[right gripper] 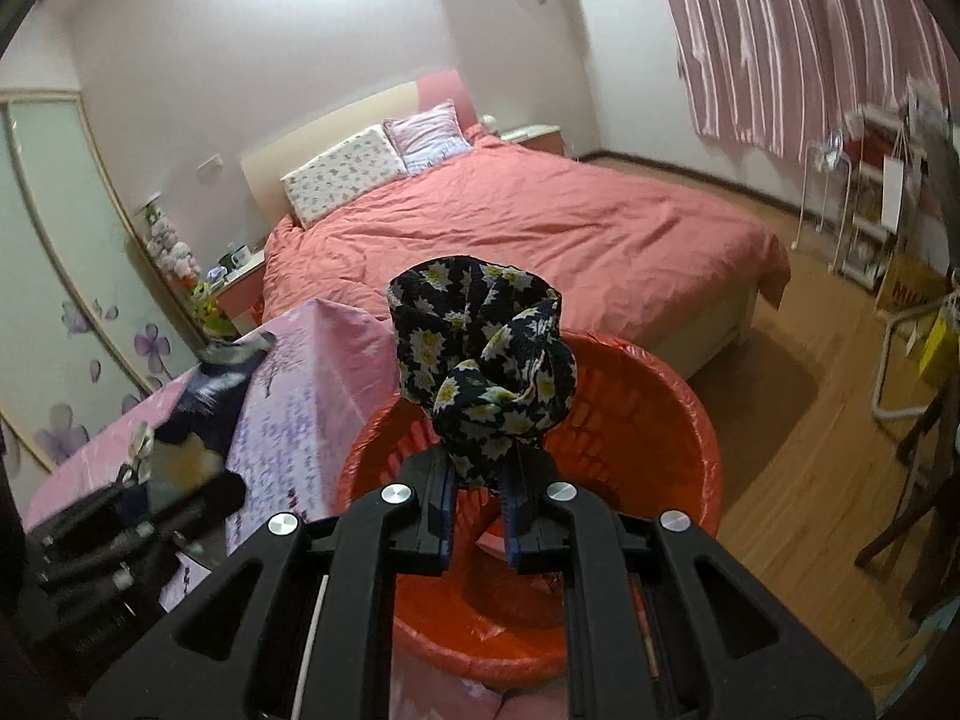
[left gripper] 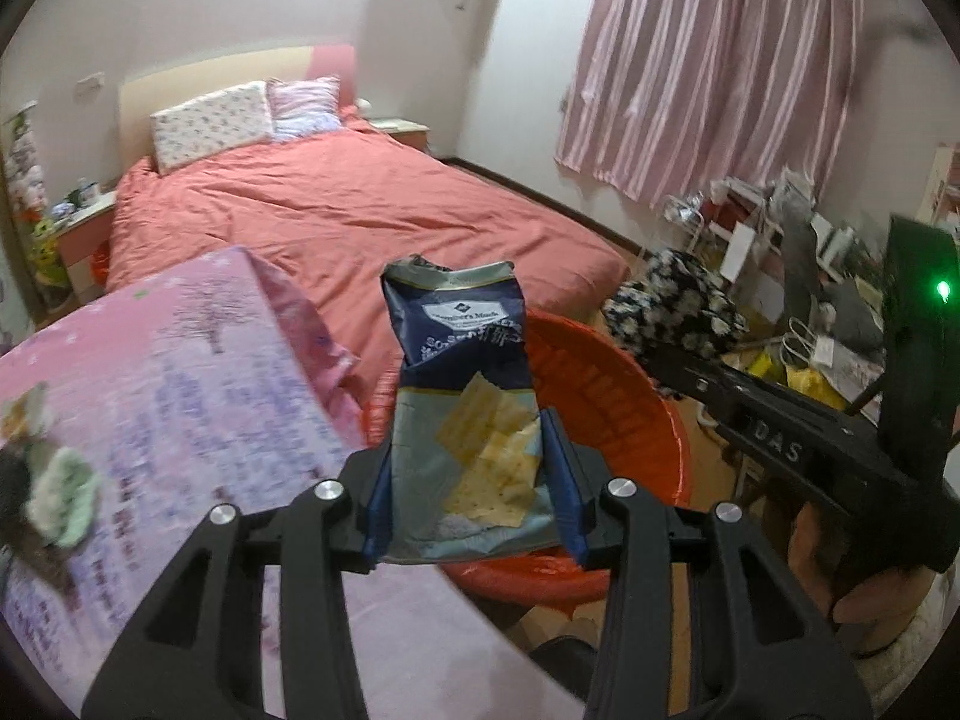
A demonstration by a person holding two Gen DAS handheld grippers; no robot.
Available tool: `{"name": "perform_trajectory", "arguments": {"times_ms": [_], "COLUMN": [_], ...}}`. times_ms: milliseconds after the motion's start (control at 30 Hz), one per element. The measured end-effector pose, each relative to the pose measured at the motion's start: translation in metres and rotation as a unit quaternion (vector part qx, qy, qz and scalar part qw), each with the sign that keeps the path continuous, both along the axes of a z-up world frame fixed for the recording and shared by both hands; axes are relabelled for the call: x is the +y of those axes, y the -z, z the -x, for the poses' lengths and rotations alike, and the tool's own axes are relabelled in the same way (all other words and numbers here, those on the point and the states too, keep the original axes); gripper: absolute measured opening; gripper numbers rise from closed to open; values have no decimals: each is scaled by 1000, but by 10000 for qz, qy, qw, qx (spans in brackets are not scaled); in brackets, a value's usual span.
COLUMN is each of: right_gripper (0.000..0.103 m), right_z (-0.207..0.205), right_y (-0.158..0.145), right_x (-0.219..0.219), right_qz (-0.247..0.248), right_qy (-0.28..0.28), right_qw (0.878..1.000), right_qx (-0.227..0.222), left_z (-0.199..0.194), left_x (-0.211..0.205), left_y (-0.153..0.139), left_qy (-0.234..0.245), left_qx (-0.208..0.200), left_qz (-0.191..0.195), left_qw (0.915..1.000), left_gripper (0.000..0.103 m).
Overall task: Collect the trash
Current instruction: 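Drop the floral cloth from the right tool into the orange basket while the left drops the blue snack bag, then return both tools to the pile on the bedspread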
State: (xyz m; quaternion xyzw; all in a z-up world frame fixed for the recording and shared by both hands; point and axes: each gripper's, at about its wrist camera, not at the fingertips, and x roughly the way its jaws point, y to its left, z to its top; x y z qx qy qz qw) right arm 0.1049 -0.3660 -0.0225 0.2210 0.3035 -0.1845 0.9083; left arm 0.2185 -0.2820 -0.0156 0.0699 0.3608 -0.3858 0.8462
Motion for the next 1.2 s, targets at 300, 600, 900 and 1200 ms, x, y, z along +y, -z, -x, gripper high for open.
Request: {"name": "perform_trajectory", "arguments": {"times_ms": [300,600,900,1200], "right_gripper": [50,56,62,62], "right_z": [-6,-8,-37,-89], "right_y": [22,12,9,23], "right_x": [-3,17,103,225], "right_qz": [69,141,472,305], "right_qy": [17,-166,-921,-2376], "right_qw": [9996,9993,9938,9693], "right_qx": [260,299,393,549], "left_z": [-21,-29,-39,-47], "left_x": [-10,65,191,333], "left_y": [37,41,41,38], "left_qy": [-247,-932,-1886,-3151], "left_qx": [42,-112,-210,-240], "left_qz": [-456,-648,-852,-897], "left_qw": [9986,9935,9781,9445], "left_gripper": [68,83,84,84]}}
